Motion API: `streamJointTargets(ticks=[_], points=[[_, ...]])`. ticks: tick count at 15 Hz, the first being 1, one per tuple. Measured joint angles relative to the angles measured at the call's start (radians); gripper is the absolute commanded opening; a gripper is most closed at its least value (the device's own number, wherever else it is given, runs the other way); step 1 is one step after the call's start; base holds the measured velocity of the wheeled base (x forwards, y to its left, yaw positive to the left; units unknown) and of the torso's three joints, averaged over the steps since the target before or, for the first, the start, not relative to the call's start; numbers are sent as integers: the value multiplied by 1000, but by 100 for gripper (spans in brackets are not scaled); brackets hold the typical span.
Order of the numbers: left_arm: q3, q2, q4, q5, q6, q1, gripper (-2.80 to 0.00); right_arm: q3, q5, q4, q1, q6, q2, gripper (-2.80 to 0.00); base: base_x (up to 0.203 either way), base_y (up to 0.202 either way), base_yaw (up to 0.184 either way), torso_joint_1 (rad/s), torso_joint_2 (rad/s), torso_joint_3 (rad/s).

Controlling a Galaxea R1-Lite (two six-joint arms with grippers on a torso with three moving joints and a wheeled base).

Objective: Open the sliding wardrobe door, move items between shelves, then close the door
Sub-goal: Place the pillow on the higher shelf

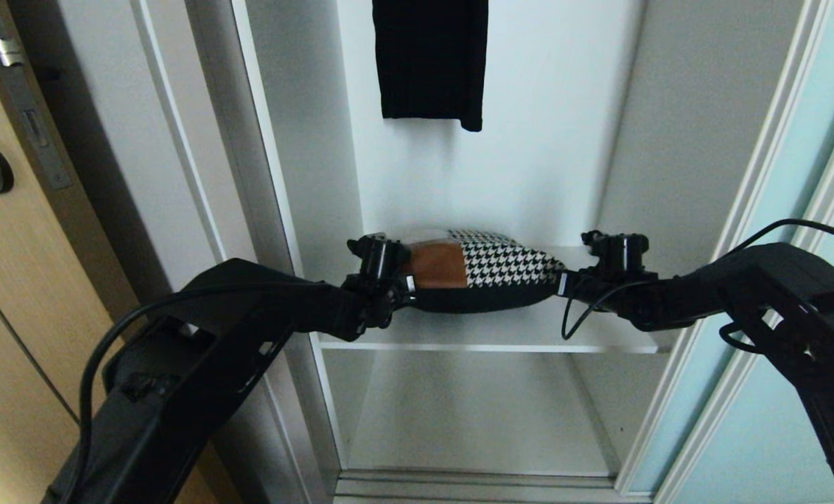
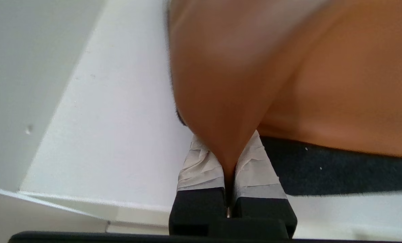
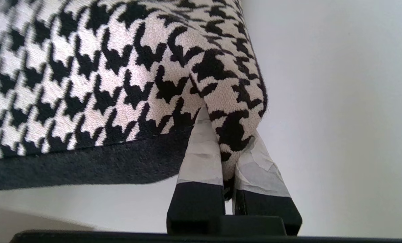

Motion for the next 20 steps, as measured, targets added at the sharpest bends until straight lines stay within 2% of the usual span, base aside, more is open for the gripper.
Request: streamJointTargets(ticks=[3, 8, 13, 14, 15, 16, 20], points=[[-63, 73, 1, 36, 10, 4, -280, -69, -24, 24, 11, -6, 54, -280, 0, 0, 0, 0, 0, 0], [-77, 138, -24, 40, 27, 2, -280, -229, -76, 132, 16, -27, 138, -280, 0, 0, 0, 0, 0, 0], [-81, 161, -47, 56, 34, 2, -280, -249, -75, 165, 16, -29, 158, -280, 0, 0, 0, 0, 0, 0], [-81, 163, -47, 57, 36, 2, 0, -249, -75, 164, 16, -29, 159, -280, 0, 0, 0, 0, 0, 0], [-80, 162, -46, 64, 38, 2, 0, -249, -75, 164, 16, -29, 159, -280, 0, 0, 0, 0, 0, 0], [-81, 160, -46, 71, 37, 5, 0, -250, -74, 163, 16, -28, 159, 0, 0, 0, 0, 0, 0, 0], [-79, 154, -115, 79, 38, 3, 0, -246, -80, 155, 14, -22, 157, 0, 0, 0, 0, 0, 0, 0]])
